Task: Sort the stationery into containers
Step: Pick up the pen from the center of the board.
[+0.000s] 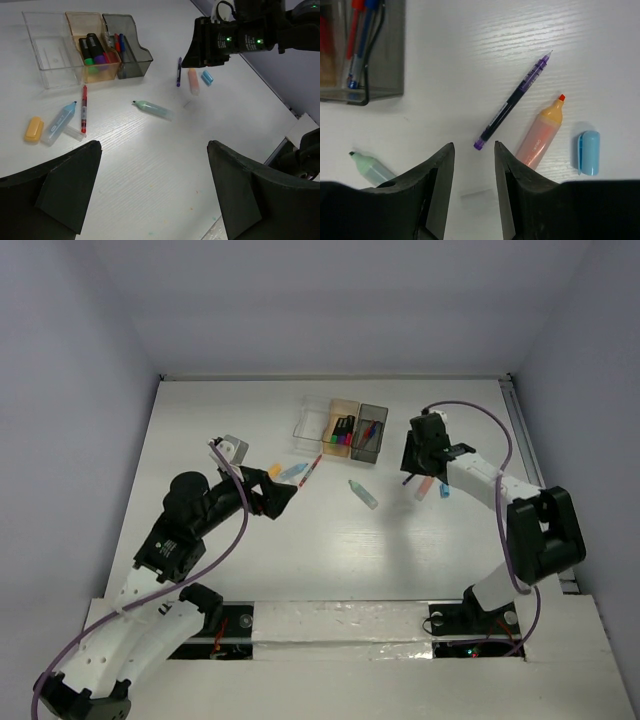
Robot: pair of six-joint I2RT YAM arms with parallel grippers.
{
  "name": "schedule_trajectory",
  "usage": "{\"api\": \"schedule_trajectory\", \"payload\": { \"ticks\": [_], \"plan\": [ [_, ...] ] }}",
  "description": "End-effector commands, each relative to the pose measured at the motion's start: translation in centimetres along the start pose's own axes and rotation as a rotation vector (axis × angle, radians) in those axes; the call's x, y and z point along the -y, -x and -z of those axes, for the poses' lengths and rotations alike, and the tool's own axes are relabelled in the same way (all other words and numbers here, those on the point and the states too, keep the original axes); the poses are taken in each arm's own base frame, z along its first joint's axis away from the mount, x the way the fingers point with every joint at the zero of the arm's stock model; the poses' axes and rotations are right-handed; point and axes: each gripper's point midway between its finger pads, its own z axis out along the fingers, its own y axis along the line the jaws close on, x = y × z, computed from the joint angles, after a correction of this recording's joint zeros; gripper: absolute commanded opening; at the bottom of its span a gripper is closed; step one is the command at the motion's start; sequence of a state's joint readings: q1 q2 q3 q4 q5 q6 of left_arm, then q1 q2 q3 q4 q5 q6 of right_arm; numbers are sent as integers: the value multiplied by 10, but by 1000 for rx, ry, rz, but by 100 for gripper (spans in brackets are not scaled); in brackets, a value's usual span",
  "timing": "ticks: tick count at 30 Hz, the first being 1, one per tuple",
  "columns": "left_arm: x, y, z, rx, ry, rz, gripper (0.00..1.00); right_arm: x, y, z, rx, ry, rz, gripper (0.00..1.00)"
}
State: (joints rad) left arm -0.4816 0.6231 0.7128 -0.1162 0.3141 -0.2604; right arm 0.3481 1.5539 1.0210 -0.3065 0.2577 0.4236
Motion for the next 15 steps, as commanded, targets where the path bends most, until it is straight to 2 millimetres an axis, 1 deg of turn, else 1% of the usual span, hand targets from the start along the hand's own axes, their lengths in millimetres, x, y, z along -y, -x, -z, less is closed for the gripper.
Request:
{"api": "schedule_trajectory", "payload": {
  "ticks": [1,2,3,4,5,6,7,8,9,11,15],
  "plan": [
    [6,11,3,51,-27,-18,84,0,14,-14,16,-47,-15,44],
    [6,12,3,52,-28,-19,84,6,19,-19,25,-69,-28,44],
    [6,12,4,54,-27,-17,84,6,21,-28,16,-77,-35,43],
    [6,13,4,57,-28,-20,84,6,18,-31,-4,-84,-34,43],
    [6,13,4,56,-26,-19,84,12,19,-35,-3,-110,-39,43],
    [6,13,4,55,-27,-19,84,19,16,-42,-20,-133,-45,43],
    [6,12,4,53,-28,-19,84,18,17,-43,-24,-130,-48,43],
    [7,12,4,54,-31,-19,83,22,19,-46,-24,-137,-60,43],
    [7,12,3,51,-34,-19,83,24,16,-49,-34,-150,-55,43],
    [7,12,2,50,-35,-19,83,32,22,-50,-24,-185,-59,43],
    [5,12,2,50,-29,-17,83,42,17,-53,-43,-216,-52,43]
  ]
}}
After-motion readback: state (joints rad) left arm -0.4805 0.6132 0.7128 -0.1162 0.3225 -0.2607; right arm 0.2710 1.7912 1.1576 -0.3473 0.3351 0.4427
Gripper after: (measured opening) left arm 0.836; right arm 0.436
